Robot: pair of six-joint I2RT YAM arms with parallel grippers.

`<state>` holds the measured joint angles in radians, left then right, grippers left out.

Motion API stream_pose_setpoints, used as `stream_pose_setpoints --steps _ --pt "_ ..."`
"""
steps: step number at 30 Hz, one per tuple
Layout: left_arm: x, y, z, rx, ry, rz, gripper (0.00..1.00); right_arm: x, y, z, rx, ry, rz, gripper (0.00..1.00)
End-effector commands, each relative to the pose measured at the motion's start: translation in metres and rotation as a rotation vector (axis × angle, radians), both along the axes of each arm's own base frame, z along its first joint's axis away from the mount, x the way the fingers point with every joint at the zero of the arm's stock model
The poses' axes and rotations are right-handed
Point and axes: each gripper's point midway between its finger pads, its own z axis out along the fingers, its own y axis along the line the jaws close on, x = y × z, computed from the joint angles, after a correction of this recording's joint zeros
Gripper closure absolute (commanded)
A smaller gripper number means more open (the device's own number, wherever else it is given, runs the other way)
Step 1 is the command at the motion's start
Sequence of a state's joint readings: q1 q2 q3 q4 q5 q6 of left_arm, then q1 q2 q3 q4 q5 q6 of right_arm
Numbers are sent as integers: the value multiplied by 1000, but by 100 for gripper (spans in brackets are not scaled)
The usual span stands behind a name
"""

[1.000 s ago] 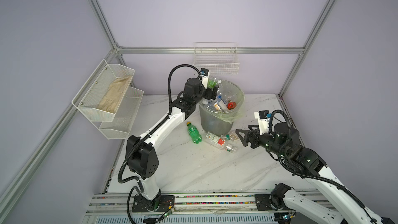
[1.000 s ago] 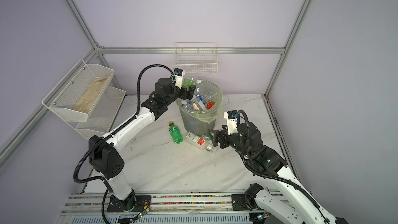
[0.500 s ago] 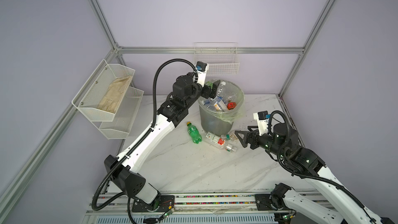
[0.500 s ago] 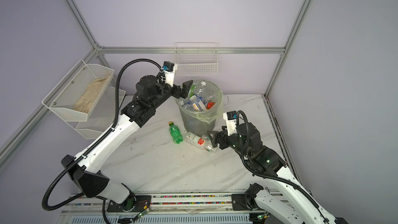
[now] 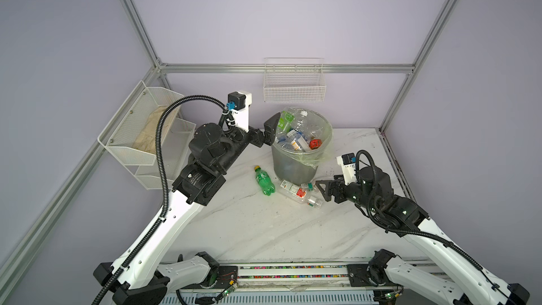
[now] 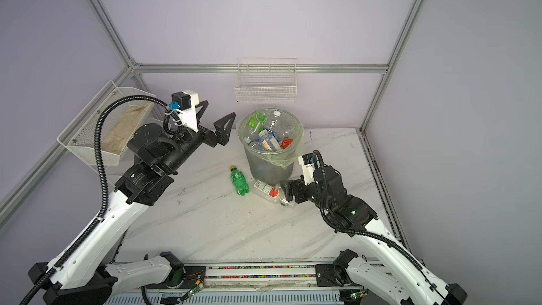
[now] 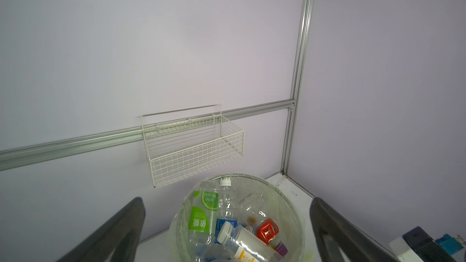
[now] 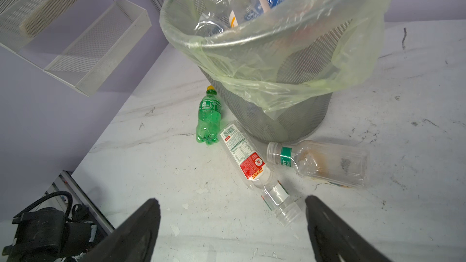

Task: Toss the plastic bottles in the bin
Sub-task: 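Withdraw the left gripper to the soda bottle while the right lowers to the red-label bottle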

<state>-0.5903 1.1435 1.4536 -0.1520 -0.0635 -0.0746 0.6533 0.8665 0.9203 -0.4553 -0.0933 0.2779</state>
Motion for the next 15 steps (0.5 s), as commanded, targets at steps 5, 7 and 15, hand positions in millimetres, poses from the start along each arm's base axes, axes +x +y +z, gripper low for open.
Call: stream_pose_setpoints --steps 5,7,15 --pt "-13 12 -57 -23 108 16 0 9 9 -41 -47 49 10 8" --pt "-16 17 -73 -21 137 26 0 11 12 -51 -49 65 15 8" --pt "-31 35 -135 -42 261 66 0 23 20 -112 -103 165 -1 8"
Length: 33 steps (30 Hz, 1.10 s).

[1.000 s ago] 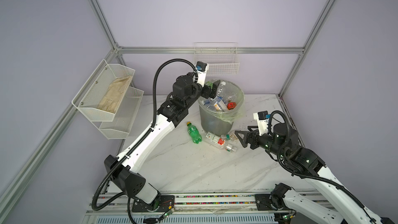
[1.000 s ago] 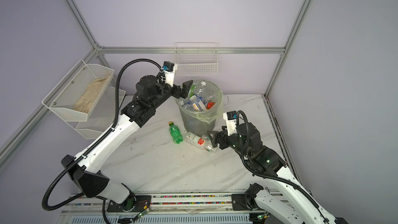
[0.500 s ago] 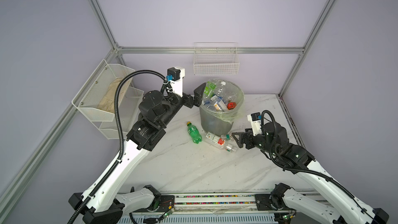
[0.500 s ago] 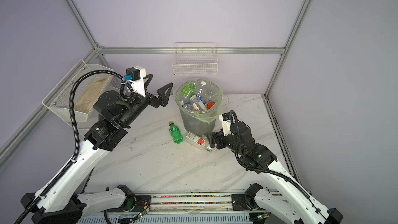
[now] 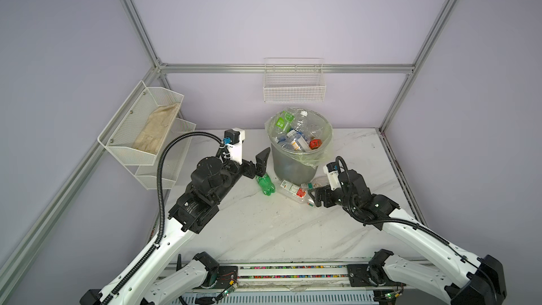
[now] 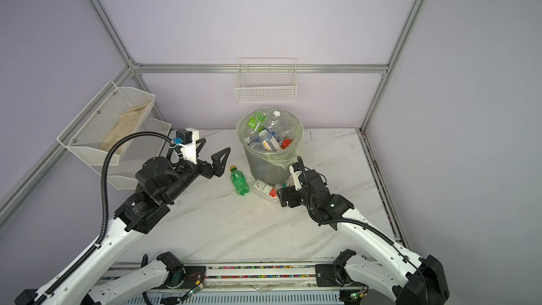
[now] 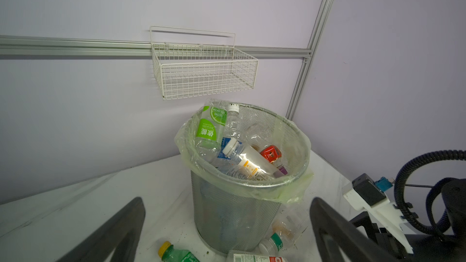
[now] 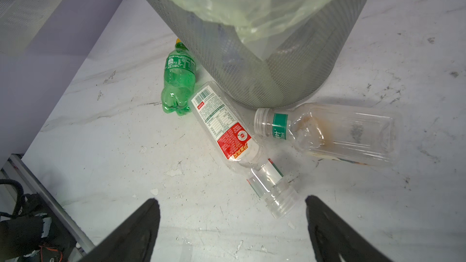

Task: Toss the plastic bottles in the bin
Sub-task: 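Withdraw the left gripper to the soda bottle while the right lowers to the red-label bottle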

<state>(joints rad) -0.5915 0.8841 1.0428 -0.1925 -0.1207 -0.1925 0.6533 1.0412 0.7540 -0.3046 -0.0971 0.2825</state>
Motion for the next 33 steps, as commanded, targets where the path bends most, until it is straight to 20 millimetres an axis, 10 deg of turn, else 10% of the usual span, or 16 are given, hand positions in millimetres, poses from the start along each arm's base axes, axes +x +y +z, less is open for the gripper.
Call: stream_pose_setpoints --steps 1,21,33 --pt "-6 6 -26 -43 59 21 0 6 7 -24 0 29 -4 8" --pt "-45 21 -117 -130 271 -6 0 18 18 -97 -37 100 -6 9" --pt "-56 31 -127 -142 290 11 0 2 31 -115 31 191 43 13"
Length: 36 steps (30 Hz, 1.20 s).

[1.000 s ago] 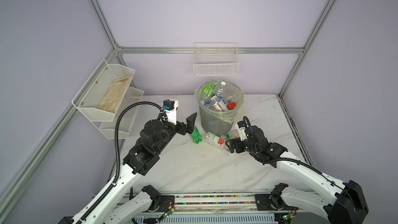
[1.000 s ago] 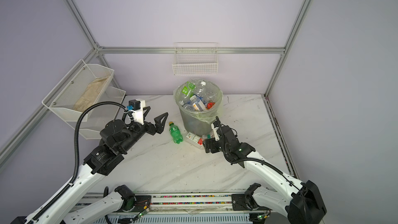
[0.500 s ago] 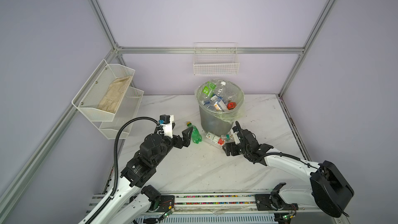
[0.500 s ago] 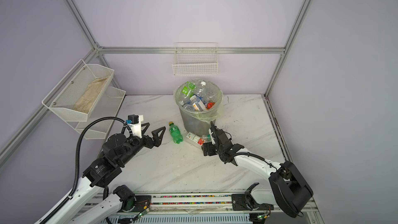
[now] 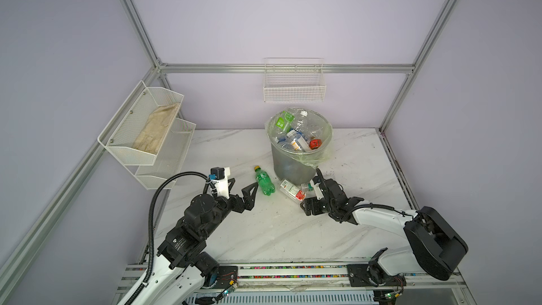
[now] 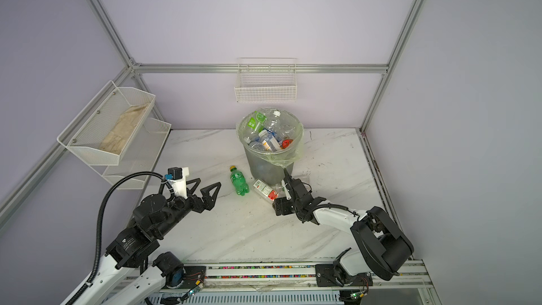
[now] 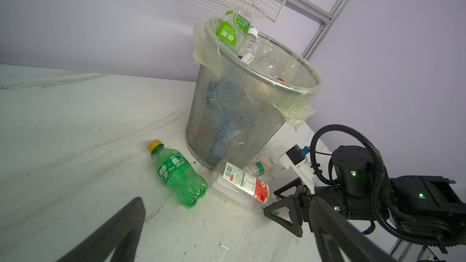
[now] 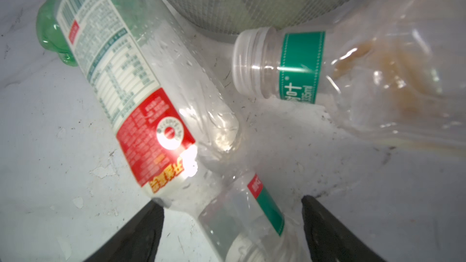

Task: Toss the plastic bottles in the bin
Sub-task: 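Withdraw the left gripper to the soda bottle while the right lowers to the red-label bottle, then close the right gripper around the clear red-label bottle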

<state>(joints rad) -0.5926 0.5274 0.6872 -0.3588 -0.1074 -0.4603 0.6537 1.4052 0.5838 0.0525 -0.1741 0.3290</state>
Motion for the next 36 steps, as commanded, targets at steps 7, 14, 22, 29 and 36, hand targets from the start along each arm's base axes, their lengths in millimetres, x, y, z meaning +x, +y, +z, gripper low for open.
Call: stream_pose_setpoints --steps 7,14,22,29,36 --pt "1 -5 -15 -3 36 -12 0 -23 20 28 149 -25 37 14" --pt "-1 -4 -14 -14 36 -12 0 -33 31 20 134 -8 55 18" --pt "-4 -2 -11 -21 31 -11 0 -61 70 31 139 -25 111 24" --pt "-4 -2 -13 -15 36 -8 0 -40 53 56 67 -111 -1 13" --pt "-6 1 -12 -13 36 -2 0 -12 65 66 -3 -123 -88 6"
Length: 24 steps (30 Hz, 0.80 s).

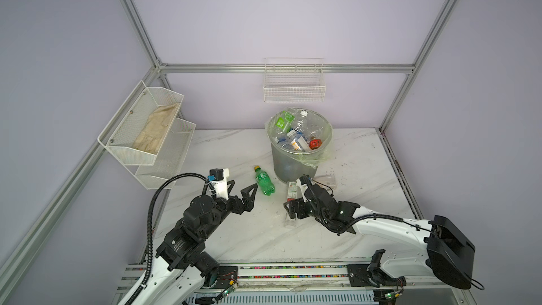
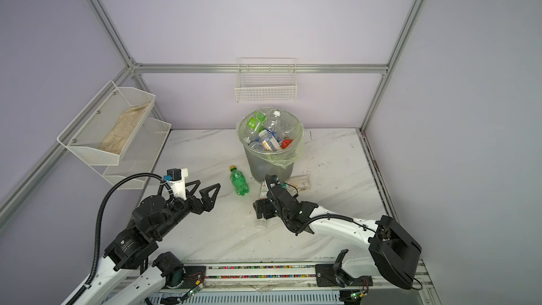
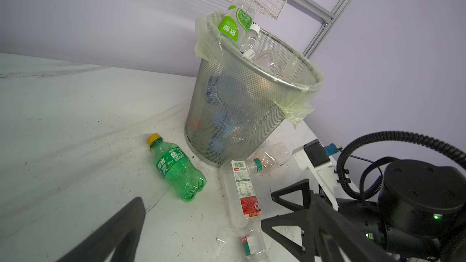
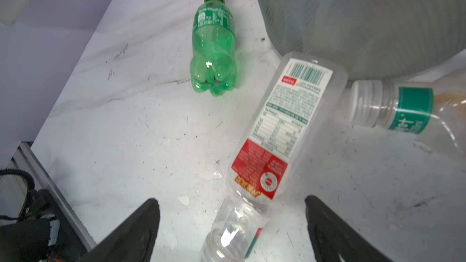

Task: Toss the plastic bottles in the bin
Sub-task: 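Close the right gripper around the clear red-label bottle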

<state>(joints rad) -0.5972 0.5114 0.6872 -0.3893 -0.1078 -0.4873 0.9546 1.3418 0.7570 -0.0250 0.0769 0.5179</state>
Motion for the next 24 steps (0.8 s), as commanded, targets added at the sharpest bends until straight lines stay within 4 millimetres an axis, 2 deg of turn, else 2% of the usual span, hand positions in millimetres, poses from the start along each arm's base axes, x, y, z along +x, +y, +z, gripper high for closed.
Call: stream_pose_setpoints --steps 1,5,10,17,24 --pt "-3 1 -8 2 10 0 0 14 -7 -15 -102 28 -97 6" --pt "-5 5 -10 7 12 10 0 25 -4 -31 -186 74 -161 6" --pt "-6 8 -13 13 17 22 0 36 -17 -54 -305 112 -297 7" --pt "-8 11 -16 17 20 31 0 44 -3 -69 -343 120 -296 7" --pt "-10 15 -18 25 21 40 0 44 3 -84 -384 135 -289 14"
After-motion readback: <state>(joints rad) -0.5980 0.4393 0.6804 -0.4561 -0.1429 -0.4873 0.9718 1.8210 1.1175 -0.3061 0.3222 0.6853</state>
